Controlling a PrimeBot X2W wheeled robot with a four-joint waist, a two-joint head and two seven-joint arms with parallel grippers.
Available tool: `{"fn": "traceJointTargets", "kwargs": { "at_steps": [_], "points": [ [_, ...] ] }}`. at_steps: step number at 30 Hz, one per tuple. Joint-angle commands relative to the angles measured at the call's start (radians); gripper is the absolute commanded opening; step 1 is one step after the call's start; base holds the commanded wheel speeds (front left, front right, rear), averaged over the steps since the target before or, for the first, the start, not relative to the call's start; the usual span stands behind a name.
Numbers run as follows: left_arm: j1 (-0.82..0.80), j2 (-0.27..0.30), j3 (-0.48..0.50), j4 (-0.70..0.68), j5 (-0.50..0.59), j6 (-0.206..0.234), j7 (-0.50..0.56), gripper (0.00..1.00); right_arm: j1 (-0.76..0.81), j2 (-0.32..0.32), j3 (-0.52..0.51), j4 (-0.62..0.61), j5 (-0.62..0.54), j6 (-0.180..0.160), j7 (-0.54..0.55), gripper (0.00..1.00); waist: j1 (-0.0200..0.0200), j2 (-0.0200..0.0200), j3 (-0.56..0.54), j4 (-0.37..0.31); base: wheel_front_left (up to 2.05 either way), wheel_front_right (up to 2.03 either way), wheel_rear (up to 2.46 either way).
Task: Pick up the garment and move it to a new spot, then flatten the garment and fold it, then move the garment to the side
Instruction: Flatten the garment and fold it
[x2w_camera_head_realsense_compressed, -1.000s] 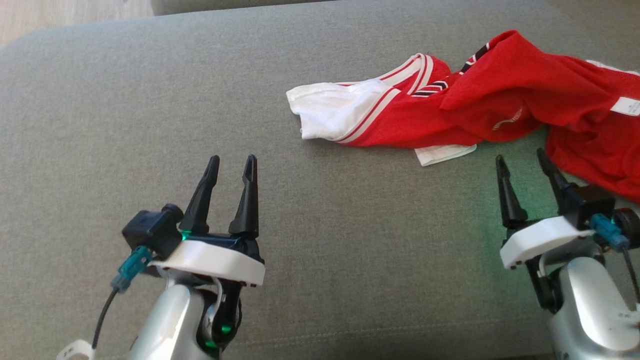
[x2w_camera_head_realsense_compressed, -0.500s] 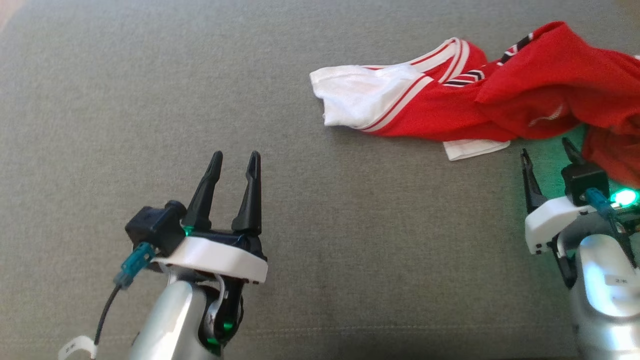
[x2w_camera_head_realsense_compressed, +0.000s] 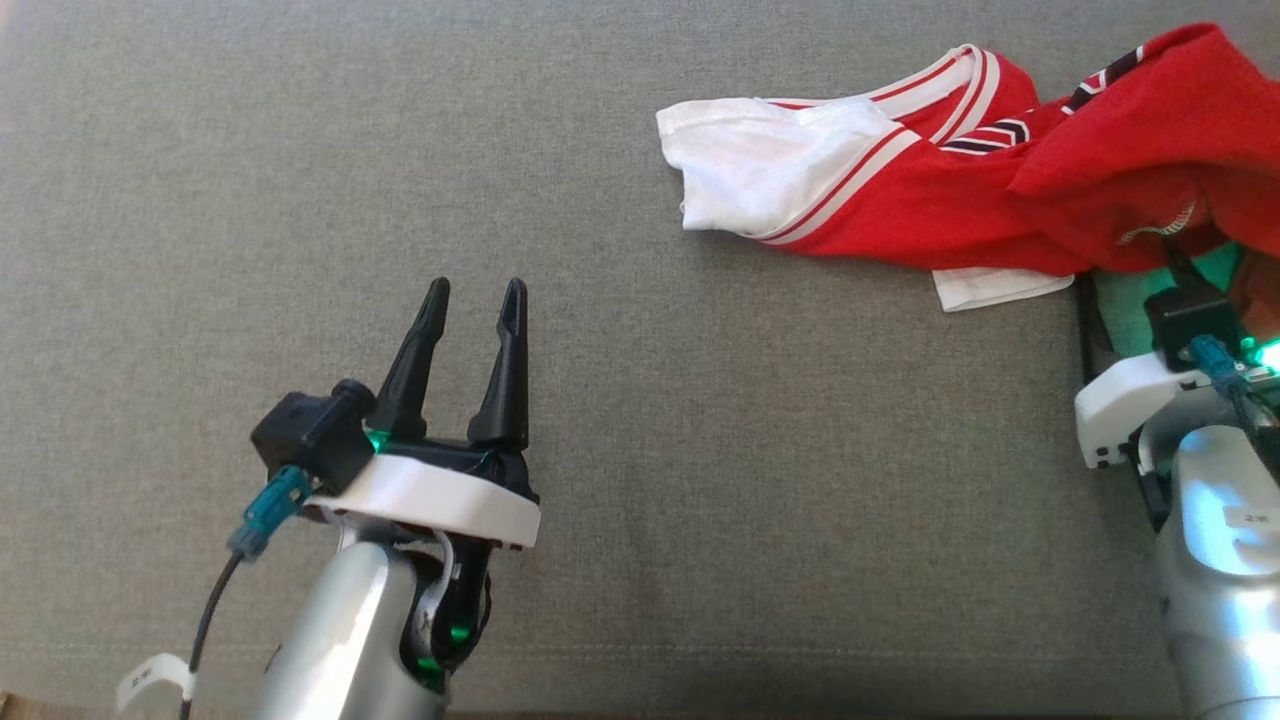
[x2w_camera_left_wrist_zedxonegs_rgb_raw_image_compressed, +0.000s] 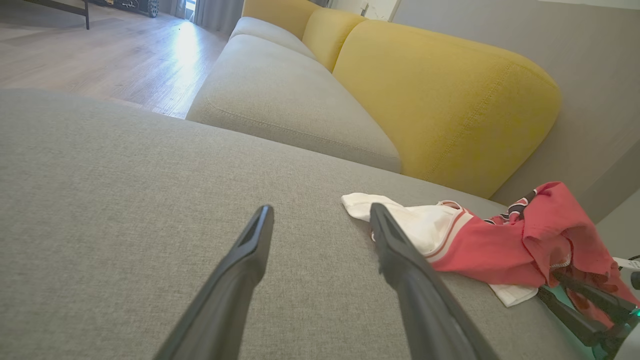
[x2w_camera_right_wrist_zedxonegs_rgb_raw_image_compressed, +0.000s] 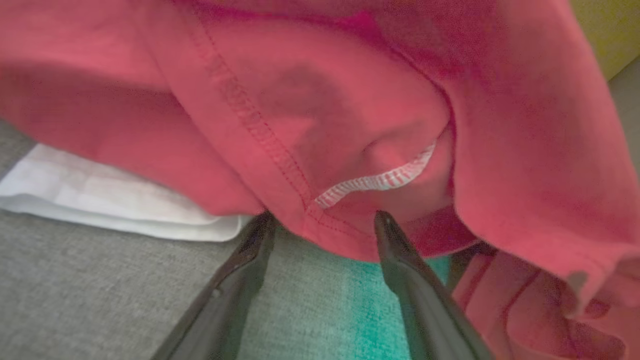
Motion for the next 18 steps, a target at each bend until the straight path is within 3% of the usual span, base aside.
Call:
{"fn": "traceJointTargets", "kwargs": {
  "at_steps": [1,4,5,6,7,8,18],
  "points": [
    [-0.041,0.008,0.023,-0.036,0.012,-0.002,-0.005,1.00,-0.020,0.003,0.010,-0.017,-0.014,-0.001,-0.018,1.00,0.0000,0.0000,0.003,0.000,0.00,0.00,0.00],
    [-0.045,0.008,0.022,-0.035,0.011,0.000,-0.005,1.00,-0.033,0.012,-0.007,-0.007,-0.029,-0.001,-0.029,1.00,0.0000,0.0000,0.006,-0.001,0.00,0.00,0.00],
    [-0.046,0.008,0.021,-0.034,0.011,0.001,-0.005,1.00,-0.036,0.016,-0.011,-0.003,-0.032,-0.001,-0.032,0.96,0.0000,0.0000,0.007,-0.001,0.00,0.00,0.00],
    [-0.046,0.008,0.020,-0.033,0.011,0.001,-0.005,1.00,-0.039,0.019,-0.014,0.000,-0.034,-0.001,-0.035,0.49,0.0000,0.0000,0.007,-0.001,0.00,0.00,0.00],
    [-0.047,0.008,0.020,-0.032,0.011,0.001,-0.005,1.00,-0.041,0.021,-0.017,0.004,-0.036,-0.001,-0.038,0.20,0.0000,0.0000,0.008,-0.001,0.00,0.00,0.00],
    [-0.047,0.008,0.019,-0.031,0.011,0.001,-0.005,1.00,-0.044,0.023,-0.019,0.006,-0.039,-0.001,-0.040,0.00,0.0000,0.0000,0.007,-0.002,0.00,0.00,0.00],
    [-0.042,0.008,0.025,-0.017,0.011,0.003,-0.005,1.00,-0.038,0.039,-0.019,-0.001,-0.042,-0.001,-0.048,0.00,0.0000,0.0000,-0.020,-0.015,0.00,0.00,0.00]
  ]
}}
